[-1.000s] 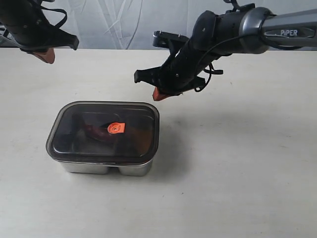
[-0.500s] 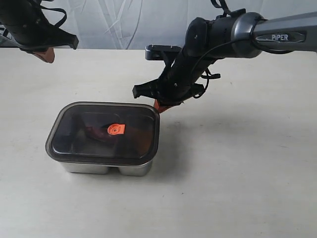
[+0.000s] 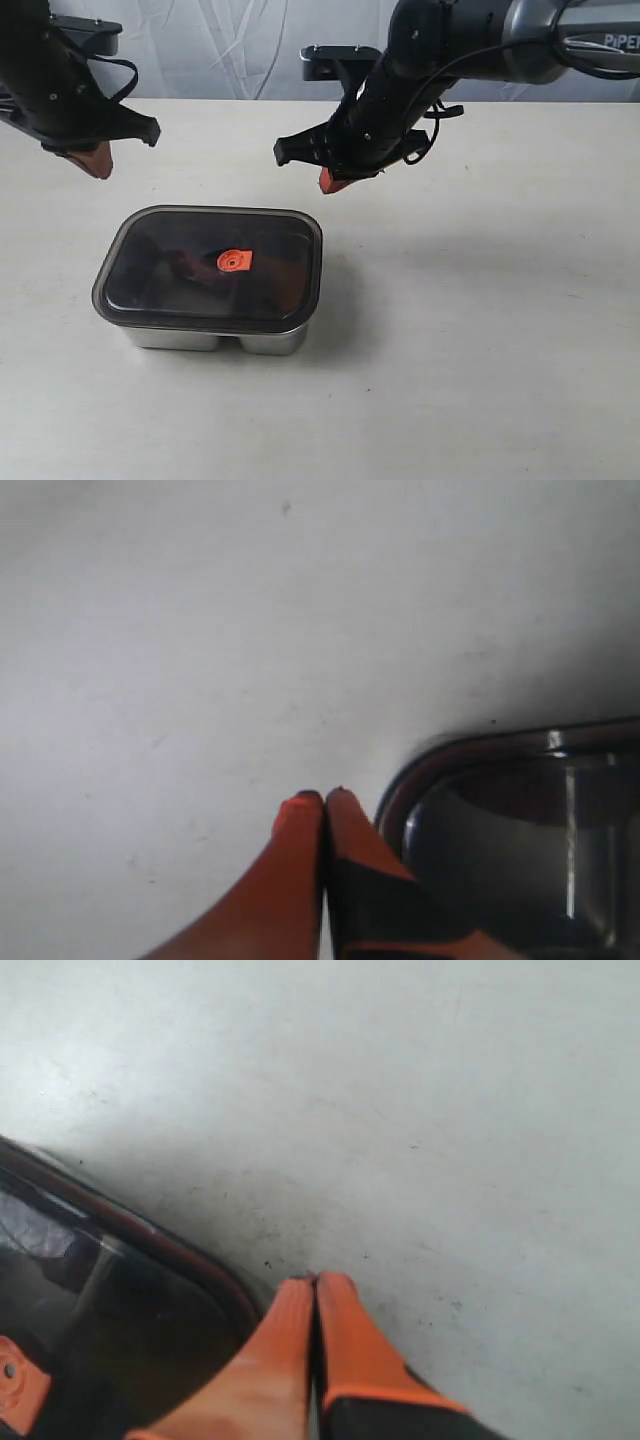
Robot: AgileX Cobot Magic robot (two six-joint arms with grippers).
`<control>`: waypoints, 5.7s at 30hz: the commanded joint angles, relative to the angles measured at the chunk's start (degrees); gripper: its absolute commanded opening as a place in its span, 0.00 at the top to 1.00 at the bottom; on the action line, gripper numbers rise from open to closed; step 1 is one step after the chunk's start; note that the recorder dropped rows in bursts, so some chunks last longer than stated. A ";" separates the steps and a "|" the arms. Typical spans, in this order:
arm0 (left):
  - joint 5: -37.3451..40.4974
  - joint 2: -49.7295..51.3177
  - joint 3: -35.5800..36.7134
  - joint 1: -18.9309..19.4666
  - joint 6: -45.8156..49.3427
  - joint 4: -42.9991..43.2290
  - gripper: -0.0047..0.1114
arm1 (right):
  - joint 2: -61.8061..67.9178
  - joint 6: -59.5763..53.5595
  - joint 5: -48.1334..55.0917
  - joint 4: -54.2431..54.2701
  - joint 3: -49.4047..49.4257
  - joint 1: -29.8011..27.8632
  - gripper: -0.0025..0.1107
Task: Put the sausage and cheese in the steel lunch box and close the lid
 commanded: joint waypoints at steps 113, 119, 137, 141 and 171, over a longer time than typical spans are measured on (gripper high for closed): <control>-15.38 -68.64 45.19 -0.62 16.65 -19.05 0.96 | -50.63 -2.60 -30.14 2.53 51.69 12.38 0.98; -16.32 -68.64 45.19 -0.62 16.65 -18.45 0.96 | -50.63 -2.60 -28.70 2.53 52.06 12.38 0.98; -16.31 -68.64 45.19 -0.62 16.65 -18.33 0.96 | -68.24 -3.03 -27.60 -3.86 53.82 -5.16 0.98; -16.31 -68.64 45.19 -0.62 16.65 -18.33 0.96 | -79.58 -3.03 -26.45 -5.71 57.93 -18.15 0.98; -16.31 -68.64 45.19 -0.62 16.65 -18.33 0.96 | -110.81 7.06 -21.43 -14.26 84.17 -29.95 0.98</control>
